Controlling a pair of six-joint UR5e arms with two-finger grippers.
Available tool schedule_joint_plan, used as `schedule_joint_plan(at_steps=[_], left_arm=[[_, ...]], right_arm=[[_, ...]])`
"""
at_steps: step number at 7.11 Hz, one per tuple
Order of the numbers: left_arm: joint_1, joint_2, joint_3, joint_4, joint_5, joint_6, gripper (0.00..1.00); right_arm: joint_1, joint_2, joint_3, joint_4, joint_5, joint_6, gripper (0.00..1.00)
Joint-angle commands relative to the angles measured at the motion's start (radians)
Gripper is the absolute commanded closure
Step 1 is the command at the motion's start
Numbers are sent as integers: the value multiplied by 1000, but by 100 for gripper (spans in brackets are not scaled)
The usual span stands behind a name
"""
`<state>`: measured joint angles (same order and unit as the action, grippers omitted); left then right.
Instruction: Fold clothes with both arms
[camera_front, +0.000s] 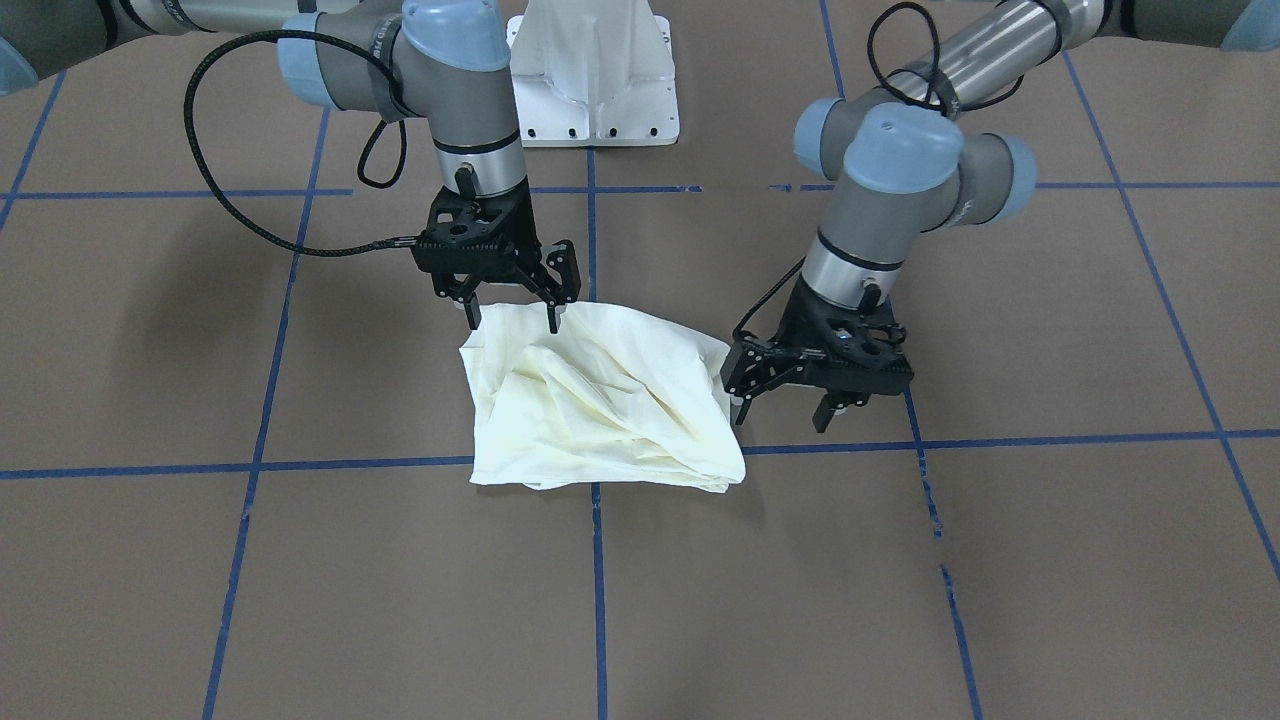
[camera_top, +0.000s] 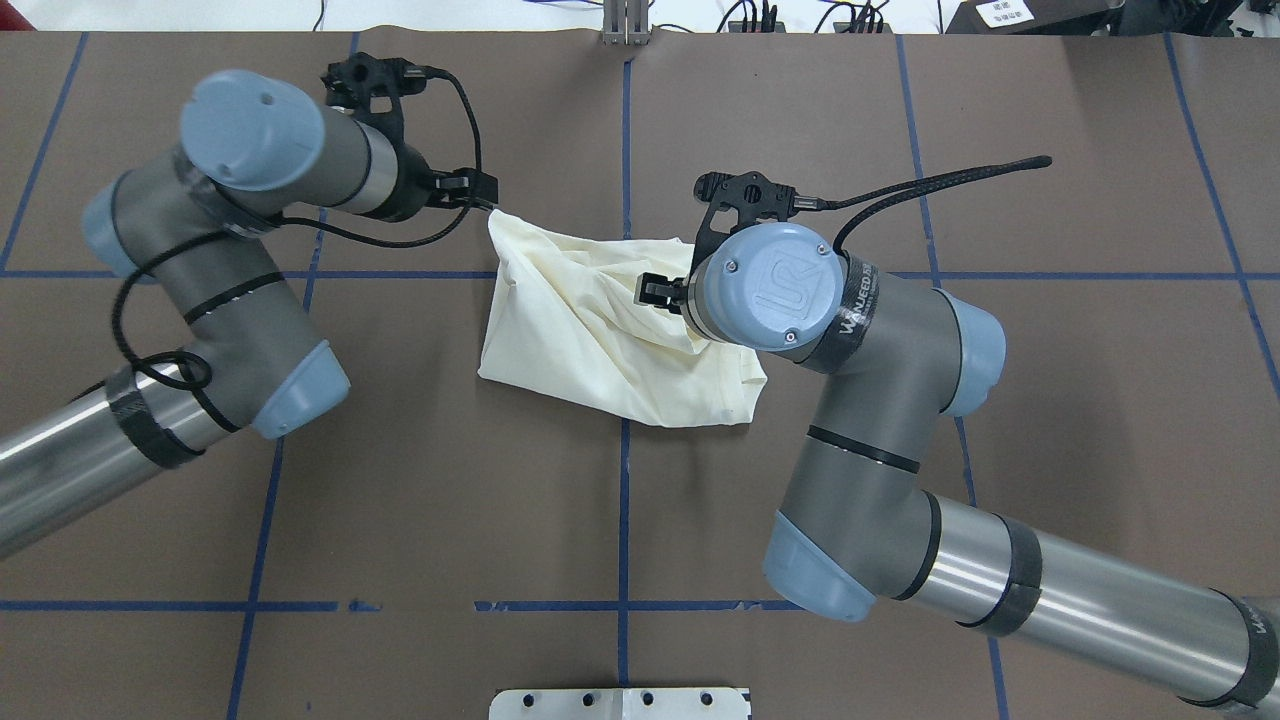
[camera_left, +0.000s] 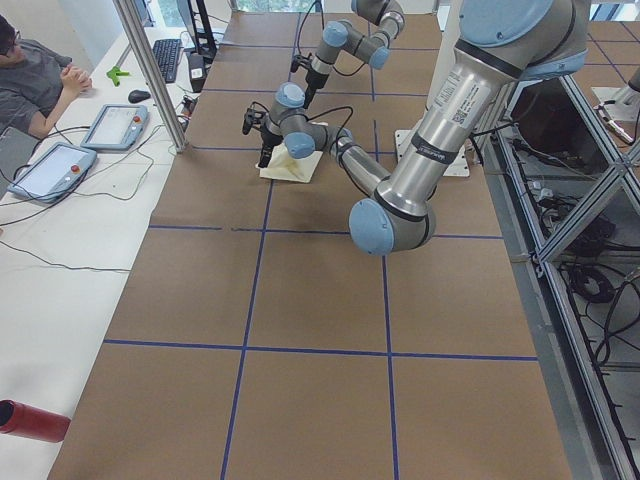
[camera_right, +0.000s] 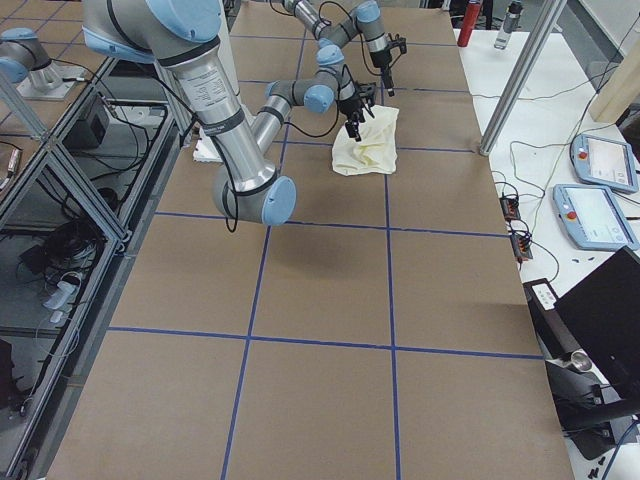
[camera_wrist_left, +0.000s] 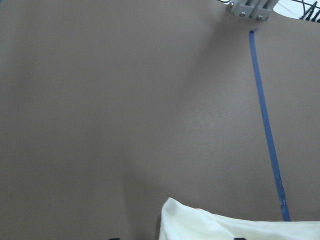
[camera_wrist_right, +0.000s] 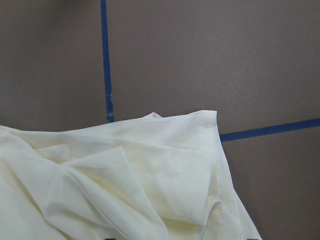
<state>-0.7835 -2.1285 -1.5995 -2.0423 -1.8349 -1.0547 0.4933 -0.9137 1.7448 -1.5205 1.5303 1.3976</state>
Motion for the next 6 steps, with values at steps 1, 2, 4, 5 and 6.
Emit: schedule_joint_plan(at_steps=[1,2,4,5,6], left_arm=[[-36,50,-56,-3,-50,76,0],[-34,51,-56,-4,-50,73,0],[-34,53,-57,-4,-50,68,0],[-34,55,-59,-4,-50,67,0],[-34,55,-57,-4,-49,65,0]], right_arm=[[-47,29,-100,3,-85,9,28],[-54,39,-113,3,-102,11,33],[-73,50,-146,3,-120,11,34],[-84,50,-151,3,-134,15,38],[-85,53,-159,5,-136,15,40]])
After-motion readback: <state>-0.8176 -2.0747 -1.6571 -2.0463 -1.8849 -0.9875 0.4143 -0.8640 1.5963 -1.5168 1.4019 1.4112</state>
